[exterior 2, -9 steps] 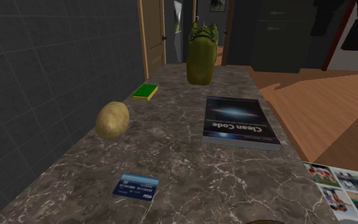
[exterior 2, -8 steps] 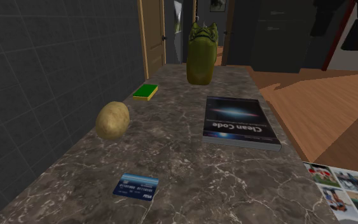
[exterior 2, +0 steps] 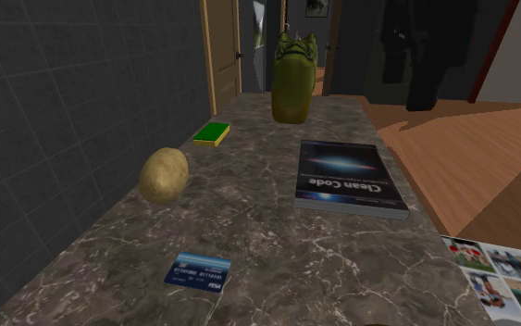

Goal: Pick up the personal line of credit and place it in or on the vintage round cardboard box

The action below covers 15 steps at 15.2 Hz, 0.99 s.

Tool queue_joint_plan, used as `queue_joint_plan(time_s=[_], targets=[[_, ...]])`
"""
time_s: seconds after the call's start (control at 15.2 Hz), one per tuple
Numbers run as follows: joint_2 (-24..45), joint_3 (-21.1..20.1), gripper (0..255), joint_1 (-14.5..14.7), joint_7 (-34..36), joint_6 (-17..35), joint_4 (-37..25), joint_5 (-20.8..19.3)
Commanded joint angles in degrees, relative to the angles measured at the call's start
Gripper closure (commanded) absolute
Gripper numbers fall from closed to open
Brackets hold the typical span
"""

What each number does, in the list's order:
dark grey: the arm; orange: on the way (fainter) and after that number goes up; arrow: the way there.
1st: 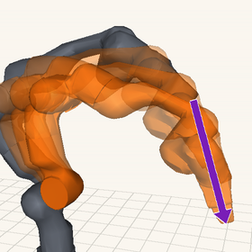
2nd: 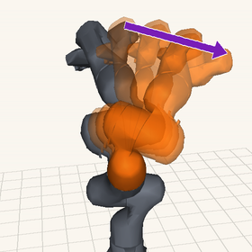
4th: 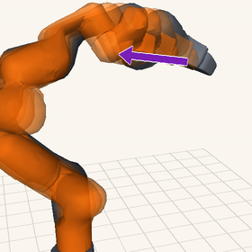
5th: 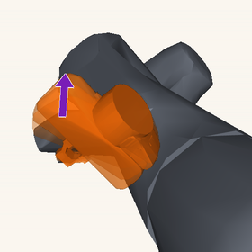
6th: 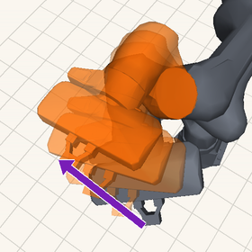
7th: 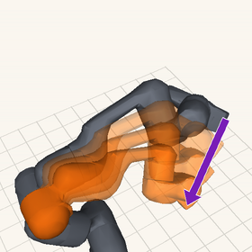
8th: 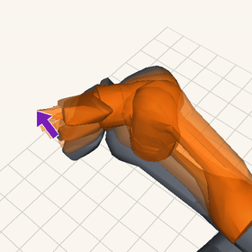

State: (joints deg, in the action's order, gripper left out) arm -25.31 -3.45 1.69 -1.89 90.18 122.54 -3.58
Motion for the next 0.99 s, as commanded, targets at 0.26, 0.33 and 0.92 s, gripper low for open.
queue_joint_plan(time_s=[0.26, 0.33, 0.92], targets=[[16.93, -1.79, 0, 0.62, 2.81, -1.10, -11.28, 0.98], [19.75, -2.03, 0, 0.76, 3.25, -1.55, -13.44, 1.08], [46.04, -3.41, 0, 2.75, 6.77, -8.82, -37.17, 1.67]])
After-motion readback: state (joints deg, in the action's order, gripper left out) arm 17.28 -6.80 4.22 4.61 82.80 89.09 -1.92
